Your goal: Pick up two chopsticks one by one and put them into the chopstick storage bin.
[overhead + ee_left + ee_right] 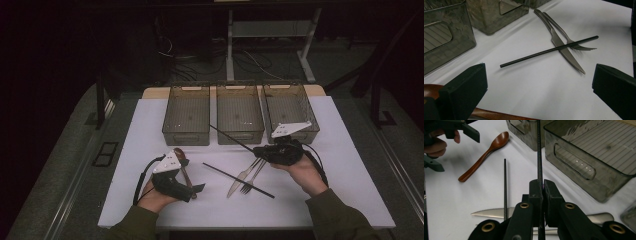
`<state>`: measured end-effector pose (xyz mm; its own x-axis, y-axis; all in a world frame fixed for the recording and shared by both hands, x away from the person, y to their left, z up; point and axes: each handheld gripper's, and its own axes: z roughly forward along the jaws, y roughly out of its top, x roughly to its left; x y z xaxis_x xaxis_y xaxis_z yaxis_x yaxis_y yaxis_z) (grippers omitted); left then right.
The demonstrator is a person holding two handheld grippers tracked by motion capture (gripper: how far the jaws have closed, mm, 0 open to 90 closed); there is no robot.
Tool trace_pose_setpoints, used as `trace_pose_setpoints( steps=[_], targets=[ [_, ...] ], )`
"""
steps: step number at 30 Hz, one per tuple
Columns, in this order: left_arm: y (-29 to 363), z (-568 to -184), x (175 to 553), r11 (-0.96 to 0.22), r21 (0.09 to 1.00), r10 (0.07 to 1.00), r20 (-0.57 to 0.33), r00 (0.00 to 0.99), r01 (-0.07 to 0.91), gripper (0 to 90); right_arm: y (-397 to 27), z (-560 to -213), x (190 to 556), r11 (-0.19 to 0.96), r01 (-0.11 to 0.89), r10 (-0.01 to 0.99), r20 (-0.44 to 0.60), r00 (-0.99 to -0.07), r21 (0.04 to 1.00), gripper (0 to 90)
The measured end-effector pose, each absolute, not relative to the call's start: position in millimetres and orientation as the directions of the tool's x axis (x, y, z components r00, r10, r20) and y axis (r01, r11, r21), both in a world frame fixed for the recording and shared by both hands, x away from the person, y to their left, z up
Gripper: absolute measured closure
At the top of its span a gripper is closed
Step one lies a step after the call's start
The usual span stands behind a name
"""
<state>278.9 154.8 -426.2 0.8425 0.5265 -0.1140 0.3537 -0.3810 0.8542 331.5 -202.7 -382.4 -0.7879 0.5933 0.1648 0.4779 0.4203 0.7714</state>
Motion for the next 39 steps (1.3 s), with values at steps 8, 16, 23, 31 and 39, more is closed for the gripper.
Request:
trace_pose_setpoints(
  steps=[8,16,23,31,39],
  targets=[
    [155,-426,279,-0.378,0.856,0.526,-0.116,0.843,0.354,0.0,-185,-377,346,0.426,0.482,0.605,0.155,-0.781,0.766,85.7],
    [154,-426,279,-0.379,0.855,0.525,-0.117,0.843,0.354,0.0,-173,-368,358,0.423,0.481,0.616,0.146,-0.774,0.768,85.7],
    [153,-426,278,-0.380,0.855,0.521,-0.118,0.845,0.354,0.0,-157,-361,373,0.422,0.490,0.628,0.144,-0.764,0.762,85.7],
    [153,-426,278,-0.371,0.857,0.522,-0.126,0.843,0.358,0.0,-138,-357,392,0.423,0.511,0.648,0.144,-0.748,0.749,85.7],
    [152,-426,278,-0.370,0.857,0.520,-0.129,0.844,0.359,0.0,-117,-350,412,0.421,0.523,0.658,0.147,-0.739,0.741,85.7]
  ],
)
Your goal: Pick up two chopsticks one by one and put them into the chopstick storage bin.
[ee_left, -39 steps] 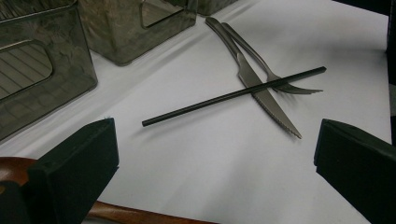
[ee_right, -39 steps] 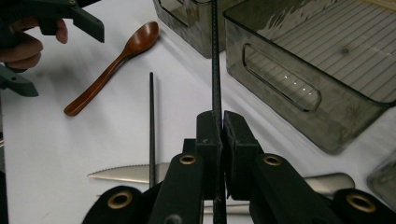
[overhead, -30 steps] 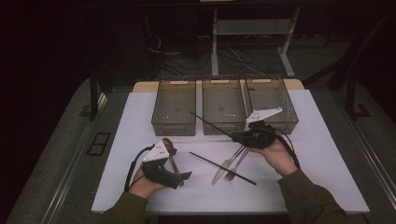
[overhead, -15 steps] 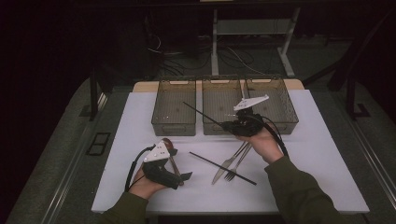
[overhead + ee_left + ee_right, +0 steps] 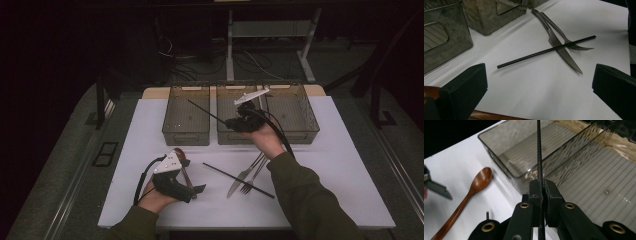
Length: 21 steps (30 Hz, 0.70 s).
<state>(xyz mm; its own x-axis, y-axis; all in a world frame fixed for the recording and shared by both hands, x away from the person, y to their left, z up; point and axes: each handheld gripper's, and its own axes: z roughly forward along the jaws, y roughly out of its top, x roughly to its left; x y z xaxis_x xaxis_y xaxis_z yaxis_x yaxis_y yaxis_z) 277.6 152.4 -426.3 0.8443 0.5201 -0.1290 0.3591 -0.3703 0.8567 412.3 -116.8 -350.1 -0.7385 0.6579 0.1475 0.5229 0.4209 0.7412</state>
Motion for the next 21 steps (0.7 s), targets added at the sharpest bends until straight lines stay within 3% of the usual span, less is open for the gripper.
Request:
trace_pose_setpoints(
  steps=[21],
  targets=[
    [152,-425,277,-0.374,0.859,0.504,-0.127,0.854,0.348,0.0,-62,-366,458,0.433,0.595,0.695,0.170,-0.699,0.677,85.6]
  ],
)
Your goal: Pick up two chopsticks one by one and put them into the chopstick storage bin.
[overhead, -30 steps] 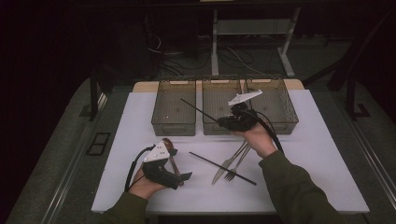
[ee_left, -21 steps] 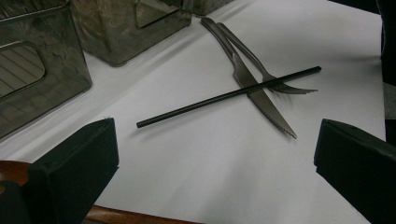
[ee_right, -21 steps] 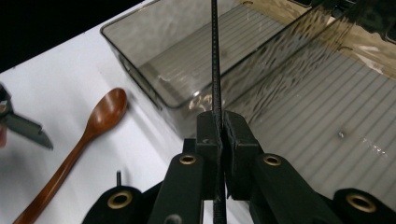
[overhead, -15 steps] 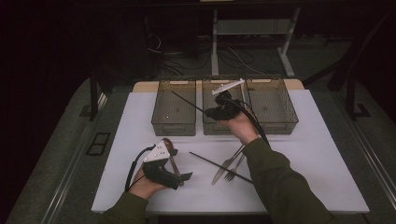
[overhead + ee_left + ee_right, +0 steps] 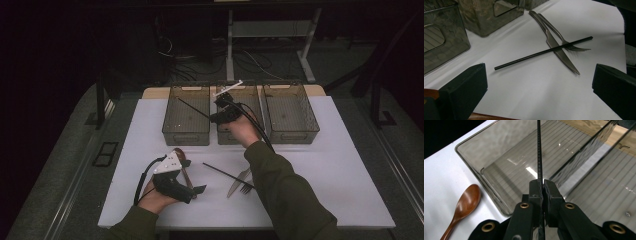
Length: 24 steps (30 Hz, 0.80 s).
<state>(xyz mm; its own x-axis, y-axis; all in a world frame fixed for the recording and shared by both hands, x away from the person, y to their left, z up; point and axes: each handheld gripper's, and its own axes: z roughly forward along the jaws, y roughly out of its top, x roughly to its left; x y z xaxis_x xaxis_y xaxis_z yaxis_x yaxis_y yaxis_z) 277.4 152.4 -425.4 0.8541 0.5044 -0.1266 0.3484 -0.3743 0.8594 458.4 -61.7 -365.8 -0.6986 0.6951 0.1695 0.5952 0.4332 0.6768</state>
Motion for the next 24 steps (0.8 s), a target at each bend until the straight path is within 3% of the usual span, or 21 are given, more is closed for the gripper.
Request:
trace_pose_setpoints(
  steps=[24],
  targets=[
    [151,-425,277,-0.376,0.860,0.495,-0.128,0.859,0.344,0.0,-17,-374,474,0.466,0.611,0.696,0.161,-0.700,0.640,84.2]
  ],
)
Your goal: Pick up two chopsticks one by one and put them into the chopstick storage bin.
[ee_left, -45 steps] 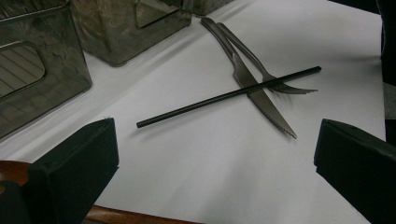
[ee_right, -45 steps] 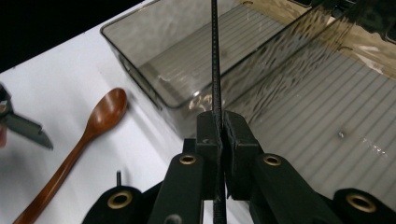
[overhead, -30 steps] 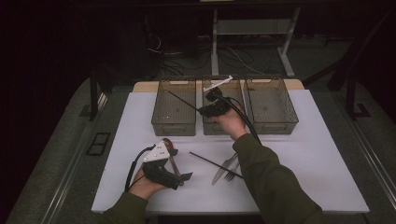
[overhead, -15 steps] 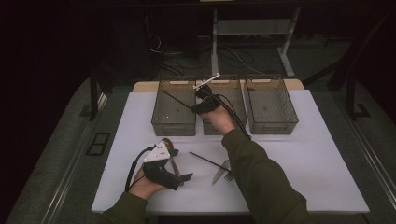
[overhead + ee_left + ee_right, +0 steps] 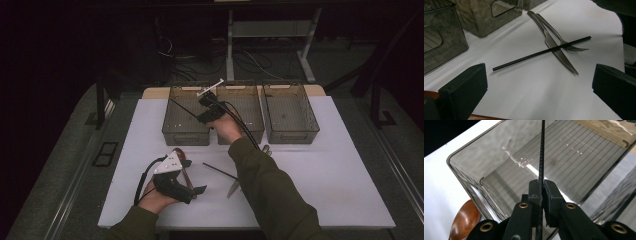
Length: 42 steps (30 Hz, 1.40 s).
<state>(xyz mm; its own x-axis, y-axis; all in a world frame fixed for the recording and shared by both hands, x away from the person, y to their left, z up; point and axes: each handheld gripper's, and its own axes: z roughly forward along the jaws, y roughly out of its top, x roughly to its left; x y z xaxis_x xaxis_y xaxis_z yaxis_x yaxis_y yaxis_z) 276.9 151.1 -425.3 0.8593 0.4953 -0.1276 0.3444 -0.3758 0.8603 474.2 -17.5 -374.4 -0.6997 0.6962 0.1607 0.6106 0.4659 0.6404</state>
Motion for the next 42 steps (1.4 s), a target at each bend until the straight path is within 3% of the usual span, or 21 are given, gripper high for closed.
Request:
trace_pose_setpoints(
  steps=[2,21,38,42],
  targets=[
    [151,-425,277,-0.374,0.861,0.496,-0.129,0.859,0.345,0.0,-16,-375,474,0.475,0.605,0.694,0.151,-0.704,0.639,83.5],
    [152,-425,278,-0.385,0.859,0.493,-0.117,0.862,0.337,0.0,-32,-358,461,0.434,0.564,0.646,0.194,-0.739,0.702,48.9],
    [151,-426,278,-0.398,0.849,0.502,-0.115,0.857,0.347,0.0,-86,-348,426,0.416,0.480,0.554,0.203,-0.807,0.773,33.5],
    [150,-427,278,-0.391,0.850,0.505,-0.123,0.854,0.353,0.0,-97,-347,414,0.416,0.471,0.530,0.214,-0.820,0.778,35.4]
  ],
)
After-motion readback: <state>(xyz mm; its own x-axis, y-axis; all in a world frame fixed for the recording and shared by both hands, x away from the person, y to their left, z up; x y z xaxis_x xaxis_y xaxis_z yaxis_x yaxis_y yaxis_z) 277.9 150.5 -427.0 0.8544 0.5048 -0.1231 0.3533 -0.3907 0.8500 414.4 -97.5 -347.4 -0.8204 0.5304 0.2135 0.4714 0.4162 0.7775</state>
